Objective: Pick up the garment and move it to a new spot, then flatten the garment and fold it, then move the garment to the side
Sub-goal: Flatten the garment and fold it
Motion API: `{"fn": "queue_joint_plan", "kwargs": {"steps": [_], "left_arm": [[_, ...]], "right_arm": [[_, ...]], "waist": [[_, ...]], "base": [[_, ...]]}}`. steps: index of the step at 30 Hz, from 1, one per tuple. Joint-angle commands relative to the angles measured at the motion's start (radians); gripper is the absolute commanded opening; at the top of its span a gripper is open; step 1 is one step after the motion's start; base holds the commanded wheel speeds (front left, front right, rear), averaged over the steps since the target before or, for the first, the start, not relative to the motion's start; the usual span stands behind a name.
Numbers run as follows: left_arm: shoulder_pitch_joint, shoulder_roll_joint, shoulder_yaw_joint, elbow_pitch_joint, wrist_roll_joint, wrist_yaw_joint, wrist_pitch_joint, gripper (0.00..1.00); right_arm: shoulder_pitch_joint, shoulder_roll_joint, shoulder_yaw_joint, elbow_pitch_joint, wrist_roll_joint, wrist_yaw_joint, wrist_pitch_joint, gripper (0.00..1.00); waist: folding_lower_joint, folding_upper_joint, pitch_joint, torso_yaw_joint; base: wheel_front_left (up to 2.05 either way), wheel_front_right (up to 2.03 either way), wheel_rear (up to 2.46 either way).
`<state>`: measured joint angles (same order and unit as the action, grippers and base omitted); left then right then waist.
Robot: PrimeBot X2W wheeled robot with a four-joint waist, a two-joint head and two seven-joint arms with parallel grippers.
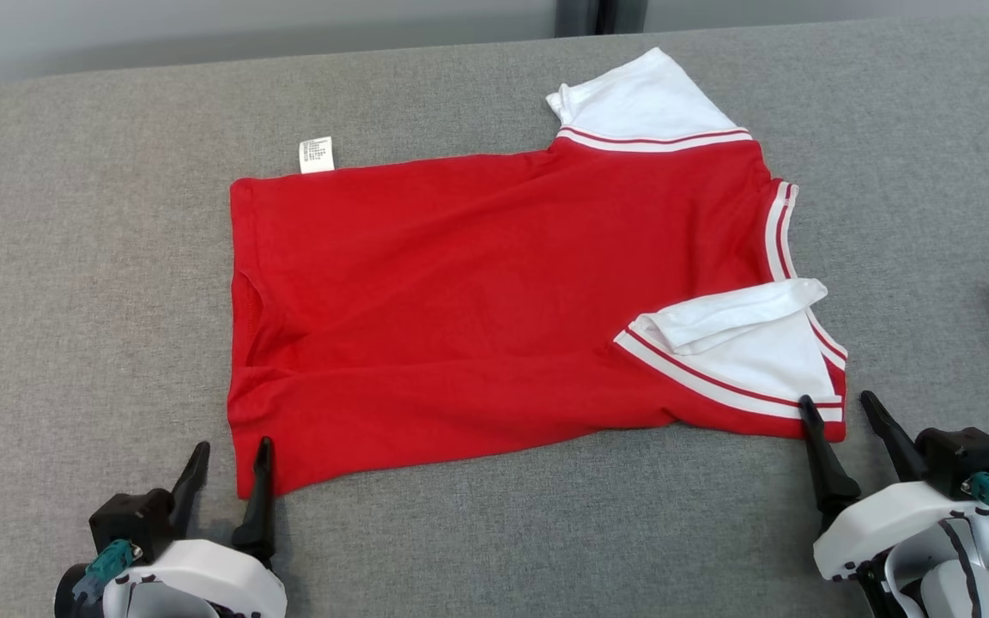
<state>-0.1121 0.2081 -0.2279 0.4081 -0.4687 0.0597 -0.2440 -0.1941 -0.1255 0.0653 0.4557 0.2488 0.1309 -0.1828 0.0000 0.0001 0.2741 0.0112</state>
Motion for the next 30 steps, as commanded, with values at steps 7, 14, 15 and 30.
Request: {"fn": "queue_joint_plan", "kwargs": {"steps": [7, 14, 15, 30], "left_arm": [[-0.037, -0.018, -0.019, 0.103, -0.059, -0.076, 0.053, 0.02], [-0.039, 0.024, -0.021, 0.079, -0.097, -0.118, 0.128, 0.0], [-0.03, 0.033, -0.02, 0.061, -0.101, -0.119, 0.14, 0.0], [0.189, 0.145, 0.011, -0.312, -0.145, -0.029, 0.345, 0.0]], "right_arm": [[-0.056, 0.002, 0.028, 0.087, 0.027, 0.0, -0.014, 0.24], [-0.056, -0.007, 0.04, 0.051, 0.099, -0.001, 0.003, 0.0], [-0.043, -0.008, 0.037, 0.034, 0.11, -0.001, 0.01, 0.0], [0.271, 0.034, -0.079, -0.352, 0.118, -0.001, 0.194, 0.0]], "waist": [[0.0, -0.0001, 0.012, 0.006], [0.0, -0.0001, 0.001, 0.008], [0.0, -0.0001, -0.002, 0.009], [0.0, -0.0001, -0.036, -0.002]], "base": [[0.0, 0.0, 0.0], [0.0, 0.0, 0.0], [0.0, 0.0, 0.0], [0.0, 0.0, 0.0]]}}
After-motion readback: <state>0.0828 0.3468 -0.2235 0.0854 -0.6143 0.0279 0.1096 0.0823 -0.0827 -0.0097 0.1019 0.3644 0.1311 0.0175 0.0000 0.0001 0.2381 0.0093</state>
